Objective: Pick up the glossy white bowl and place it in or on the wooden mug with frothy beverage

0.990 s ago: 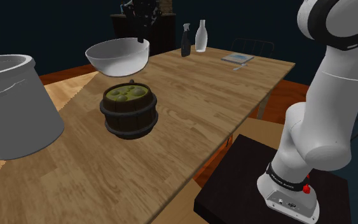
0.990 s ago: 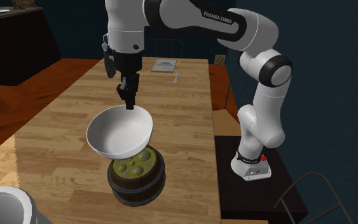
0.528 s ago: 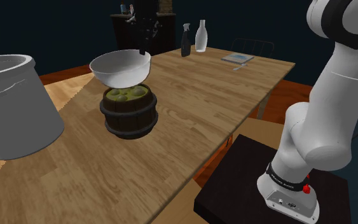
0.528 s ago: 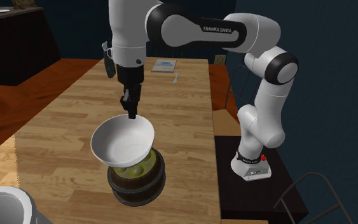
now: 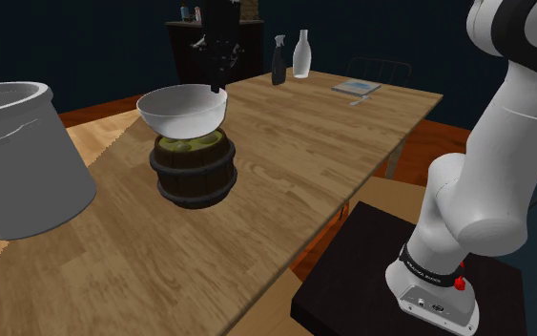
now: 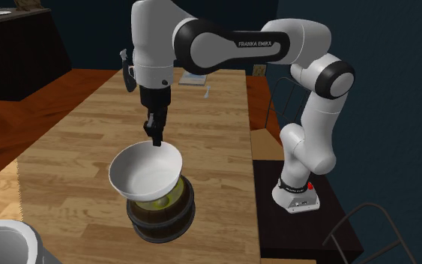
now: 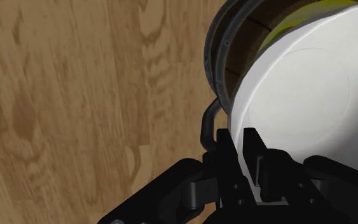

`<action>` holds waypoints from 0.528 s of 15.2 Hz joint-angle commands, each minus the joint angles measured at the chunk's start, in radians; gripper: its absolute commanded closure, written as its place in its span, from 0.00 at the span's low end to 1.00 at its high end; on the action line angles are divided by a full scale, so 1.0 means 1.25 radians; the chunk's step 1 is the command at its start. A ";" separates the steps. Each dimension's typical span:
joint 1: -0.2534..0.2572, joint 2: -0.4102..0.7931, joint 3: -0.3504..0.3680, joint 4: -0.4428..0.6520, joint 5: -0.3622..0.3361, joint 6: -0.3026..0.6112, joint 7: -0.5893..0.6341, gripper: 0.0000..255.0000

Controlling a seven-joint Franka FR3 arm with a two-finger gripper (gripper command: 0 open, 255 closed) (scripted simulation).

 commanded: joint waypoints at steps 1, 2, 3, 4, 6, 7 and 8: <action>0.001 0.001 0.001 -0.002 0.001 0.001 0.000 1.00; 0.001 0.001 0.001 -0.002 0.001 0.001 0.000 1.00; 0.001 0.001 0.001 -0.002 0.001 0.001 0.000 1.00; 0.001 0.001 0.001 -0.002 0.001 0.001 0.000 1.00; 0.001 0.001 0.001 -0.002 0.001 0.001 0.000 0.00; 0.001 0.001 0.001 -0.001 0.001 0.001 0.000 0.00; 0.001 0.001 0.001 -0.001 0.001 0.001 0.000 0.00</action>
